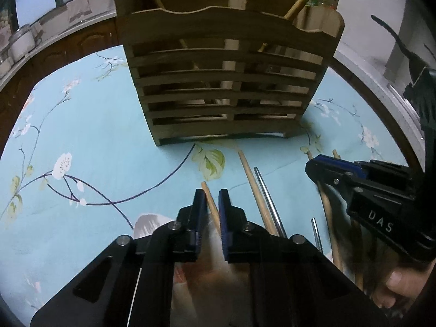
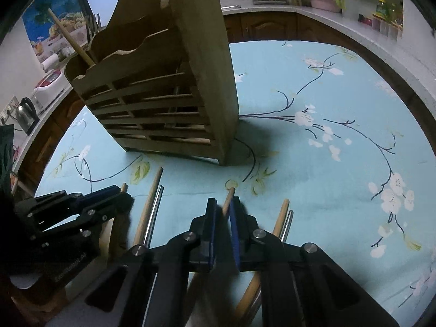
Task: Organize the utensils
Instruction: 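Close the left tool on a chopstick while the right tool grasps another, then lift both chopsticks upright, lower them into the caddy and open both tools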
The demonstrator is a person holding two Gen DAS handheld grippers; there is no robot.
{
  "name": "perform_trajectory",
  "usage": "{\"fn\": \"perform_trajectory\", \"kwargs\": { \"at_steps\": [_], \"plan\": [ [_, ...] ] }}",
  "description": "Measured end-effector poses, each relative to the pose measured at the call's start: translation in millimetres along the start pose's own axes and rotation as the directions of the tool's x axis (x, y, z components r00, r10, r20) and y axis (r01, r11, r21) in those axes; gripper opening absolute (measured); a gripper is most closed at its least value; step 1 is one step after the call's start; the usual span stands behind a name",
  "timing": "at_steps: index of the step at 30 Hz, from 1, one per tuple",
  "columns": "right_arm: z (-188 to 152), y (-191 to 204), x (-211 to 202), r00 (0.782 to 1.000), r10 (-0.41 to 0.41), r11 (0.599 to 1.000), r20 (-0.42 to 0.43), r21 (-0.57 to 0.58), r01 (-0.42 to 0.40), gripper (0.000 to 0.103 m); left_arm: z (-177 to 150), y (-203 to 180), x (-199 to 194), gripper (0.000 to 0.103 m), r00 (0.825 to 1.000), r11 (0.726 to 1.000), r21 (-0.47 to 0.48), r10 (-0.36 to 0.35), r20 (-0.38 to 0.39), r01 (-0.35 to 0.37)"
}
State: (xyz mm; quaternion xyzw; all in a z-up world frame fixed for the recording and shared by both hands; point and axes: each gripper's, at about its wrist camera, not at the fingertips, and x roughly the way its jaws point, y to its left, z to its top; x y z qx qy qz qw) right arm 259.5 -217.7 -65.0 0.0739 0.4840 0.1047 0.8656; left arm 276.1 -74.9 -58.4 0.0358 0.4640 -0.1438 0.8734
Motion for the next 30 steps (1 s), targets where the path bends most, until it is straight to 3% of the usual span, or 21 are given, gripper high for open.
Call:
{"fn": "perform_trajectory", "kwargs": {
  "at_steps": [5,11,20,30],
  "plan": [
    [-3,-6,-20,0.997,0.066,0.996,0.036,0.051,-0.068,0.007,-5,7,-18,0.004,0.998,0.998,-0.04,-0.053,0.025,0.054],
    [-2,-2,-68,0.986,0.118,0.992,0.116,0.036,-0.122,0.006,-10,13,-72,0.004,0.987,0.992,-0.063,-0.105,0.123,0.113],
    [-1,12,-147,0.952,0.155,0.987,0.264,-0.007,-0.159,0.005,-13,23,-173,0.004,0.945,0.985,-0.069,-0.133,0.298,0.16],
    [7,34,-212,0.896,0.163,0.987,0.414,-0.078,-0.144,0.005,-15,27,-226,0.004,0.903,0.983,-0.069,-0.126,0.411,0.169]
  ]
}}
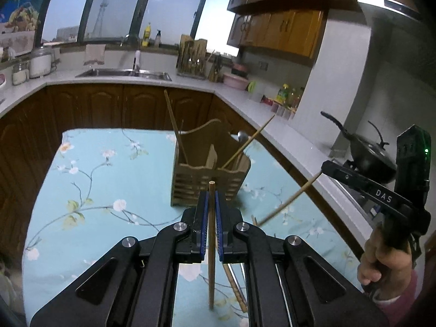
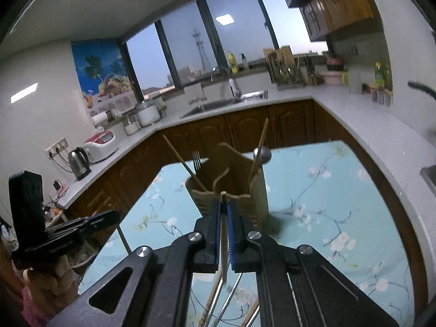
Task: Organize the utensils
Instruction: 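Lift both chopsticks upright, lower them into the caddy and open both tools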
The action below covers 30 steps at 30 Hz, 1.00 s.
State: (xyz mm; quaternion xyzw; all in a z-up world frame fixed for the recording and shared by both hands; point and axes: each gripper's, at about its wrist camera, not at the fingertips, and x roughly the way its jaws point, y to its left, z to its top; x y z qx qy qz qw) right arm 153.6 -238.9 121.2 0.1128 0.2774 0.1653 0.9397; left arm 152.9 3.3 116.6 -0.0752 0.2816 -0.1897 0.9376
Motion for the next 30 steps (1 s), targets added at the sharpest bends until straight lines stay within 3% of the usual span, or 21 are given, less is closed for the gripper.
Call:
{"fn": "perform_trajectory", "kwargs": {
  "at_steps": [20,30],
  "plan": [
    [29,2,-4,0.997,0.009,1.0,0.075,-0.006,-0.009,0.005,41,11,-12,0.004,0.992,1.0,-0.019,0.027,0.126,-0.025],
    [78,1,0,0.984,-0.003,1.0,0.177,-0.01,0.004,0.005,106,7,-7,0.004,0.966,0.999,-0.006,0.054,0.253,-0.054]
  ]
}}
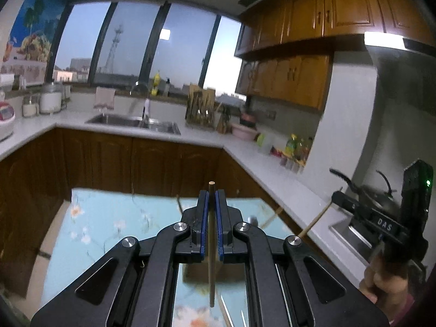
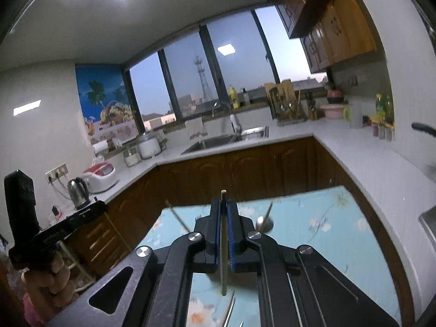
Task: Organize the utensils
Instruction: 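Lift both chopsticks upright, lower them into the caddy and open both tools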
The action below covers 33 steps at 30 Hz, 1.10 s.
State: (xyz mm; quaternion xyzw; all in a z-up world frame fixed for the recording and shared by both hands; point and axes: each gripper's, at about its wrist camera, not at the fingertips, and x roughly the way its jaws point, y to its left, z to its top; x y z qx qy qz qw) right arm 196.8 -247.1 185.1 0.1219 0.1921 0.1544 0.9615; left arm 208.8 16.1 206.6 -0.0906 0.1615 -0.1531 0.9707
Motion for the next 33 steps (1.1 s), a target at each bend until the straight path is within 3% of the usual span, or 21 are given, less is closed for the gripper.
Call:
{"fn": "perform_trajectory", "kwargs": {
  "at_steps": [7,13,18,25,33],
  "plan": [
    [34,-4,20,0.997,-0.029,1.0,0.07,-0.006,0.03,0.005,36,-8,34,0.004,0.996,0.998,0.038,0.039,0.083,-0.042],
    [28,-10,51,0.997,-0.058,0.998,0.053,-0.013,0.059,0.005,26,-5,76,0.004,0.987,0.994,0.014,0.103,0.121,-0.106],
    [-4,-15,71,0.997,-0.074,0.997,0.02,-0.017,0.074,0.005,-12,13,105,0.004,0.991,0.993,-0.046,0.111,0.072,-0.108],
    [-33,-33,88,0.996,-0.077,0.996,-0.049,0.039,0.079,0.005,-56,25,114,0.004,0.994,0.992,-0.066,0.108,-0.013,-0.109],
    [-41,-40,95,0.994,-0.068,0.994,-0.089,0.076,0.075,0.005,-59,27,115,0.005,0.994,0.992,-0.067,0.102,-0.036,-0.104]
  ]
}}
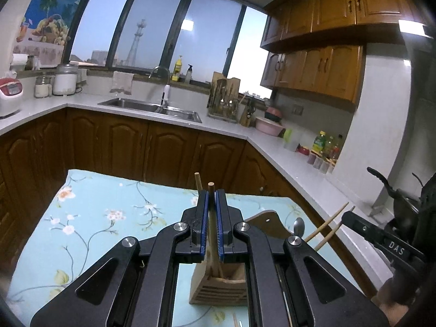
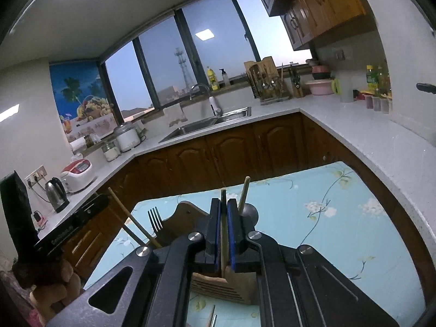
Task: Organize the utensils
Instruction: 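Lift both chopsticks upright, lower them into the caddy and open both tools, then withdraw both open tools from the caddy back to the remaining chopsticks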
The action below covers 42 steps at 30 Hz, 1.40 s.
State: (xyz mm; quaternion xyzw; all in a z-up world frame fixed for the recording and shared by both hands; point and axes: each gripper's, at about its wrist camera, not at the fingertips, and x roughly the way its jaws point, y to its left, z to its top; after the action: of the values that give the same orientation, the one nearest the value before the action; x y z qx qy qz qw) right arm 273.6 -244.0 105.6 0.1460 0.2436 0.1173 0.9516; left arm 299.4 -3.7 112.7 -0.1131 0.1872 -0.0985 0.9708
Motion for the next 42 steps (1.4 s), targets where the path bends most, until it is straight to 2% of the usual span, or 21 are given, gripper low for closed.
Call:
{"fn": "perform_trajectory", "kwargs": {
  "at_steps": [15,16,20,21,23,25,27,28,29,30,31,37,42],
  "plan": [
    [-1,-4,11,0.999,-0.01,1.0,-0.032,0.009,0.01,0.006,1,7,0,0.006,0.999,1.0,-0.015,0.012,-0.034,-0.013],
    [-2,-4,11,0.999,-0.005,1.0,-0.035,0.01,0.006,0.01,1,8,-1,0.008,0.999,1.0,-0.022,0.012,-0.036,-0.012],
    [-2,-4,5,1.0,0.002,1.0,-0.024,0.021,-0.002,0.013,1,8,-6,0.017,0.999,0.999,-0.032,0.007,-0.037,-0.009],
    [-1,-5,4,1.0,0.003,1.0,-0.023,0.025,-0.003,0.015,0,7,-9,0.023,0.999,1.0,-0.027,0.01,-0.035,-0.011],
    [0,-6,-1,1.0,0.011,0.999,-0.01,0.037,-0.01,0.036,0,7,-14,0.032,1.0,1.0,-0.028,0.011,-0.028,-0.012],
    [1,-7,-7,1.0,0.014,0.999,0.007,0.042,-0.014,0.05,0,8,-21,0.05,1.0,0.999,-0.037,0.014,-0.022,-0.015],
    [1,-7,-15,1.0,0.015,0.999,0.026,0.041,-0.016,0.056,-1,9,-29,0.059,1.0,0.999,-0.043,0.026,-0.013,-0.026],
    [0,-7,-19,0.999,0.018,0.999,0.032,0.041,-0.02,0.063,-2,10,-33,0.067,1.0,0.999,-0.045,0.029,-0.009,-0.03],
    [0,-8,-23,0.999,0.024,0.999,0.036,0.043,-0.025,0.077,-4,11,-38,0.072,0.999,0.998,-0.049,0.039,-0.01,-0.04],
    [-2,-9,-27,0.999,0.029,0.998,0.041,0.048,-0.031,0.084,-6,13,-43,0.079,0.999,0.997,-0.055,0.046,-0.01,-0.046],
    [-4,-11,-33,0.998,0.033,0.998,0.047,0.055,-0.035,0.095,-10,15,-48,0.082,0.999,0.997,-0.065,0.05,-0.013,-0.051],
    [-26,-20,-61,0.998,0.038,0.995,0.05,0.09,-0.042,0.1,-44,31,-77,0.084,0.997,0.988,-0.148,0.031,-0.074,-0.041],
    [-56,-28,-84,1.0,0.02,0.994,0.022,0.111,-0.022,0.1,-81,37,-102,0.084,0.991,0.986,-0.153,0.046,-0.129,-0.065]
  ]
}}
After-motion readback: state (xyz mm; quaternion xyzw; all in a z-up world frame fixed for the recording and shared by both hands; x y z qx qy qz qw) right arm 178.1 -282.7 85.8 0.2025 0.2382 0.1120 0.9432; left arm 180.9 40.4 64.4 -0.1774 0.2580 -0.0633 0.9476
